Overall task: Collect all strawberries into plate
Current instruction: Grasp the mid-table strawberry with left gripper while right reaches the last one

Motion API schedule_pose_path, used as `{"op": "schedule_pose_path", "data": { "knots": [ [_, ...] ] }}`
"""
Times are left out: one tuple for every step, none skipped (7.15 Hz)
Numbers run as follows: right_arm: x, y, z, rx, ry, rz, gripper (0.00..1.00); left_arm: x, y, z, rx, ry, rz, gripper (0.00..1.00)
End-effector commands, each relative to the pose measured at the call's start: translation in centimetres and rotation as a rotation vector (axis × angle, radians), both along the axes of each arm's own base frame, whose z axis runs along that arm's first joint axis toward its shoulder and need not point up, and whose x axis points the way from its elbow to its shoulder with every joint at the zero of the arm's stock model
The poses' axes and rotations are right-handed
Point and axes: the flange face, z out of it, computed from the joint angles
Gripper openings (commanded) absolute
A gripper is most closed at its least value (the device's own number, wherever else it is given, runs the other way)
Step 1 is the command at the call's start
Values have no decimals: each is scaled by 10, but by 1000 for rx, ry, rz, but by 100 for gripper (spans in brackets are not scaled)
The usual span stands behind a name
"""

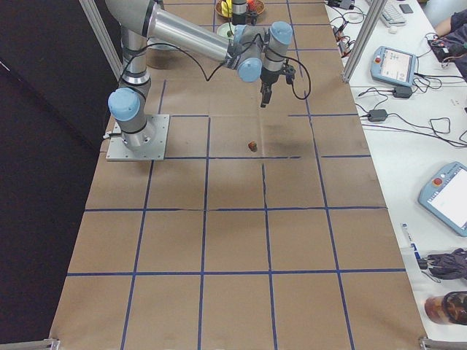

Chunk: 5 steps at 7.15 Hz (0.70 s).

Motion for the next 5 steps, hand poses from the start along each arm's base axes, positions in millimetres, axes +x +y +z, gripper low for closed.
{"op": "schedule_pose_path", "data": {
  "knots": [
    [-76,18,-40,-37,-12,21,100,-67,-27,11,-16,8,39,99],
    [-74,24,-69,-66,-1,14,100,-99,-38,7,-7,14,76,99],
    [-76,23,-99,-103,18,21,100,-123,-44,-7,16,14,114,99],
    [-75,22,-112,-96,6,20,100,-138,-46,-23,46,10,157,99],
    [-76,23,-109,-96,13,17,100,-142,-51,-29,52,11,163,99]
  ]
}}
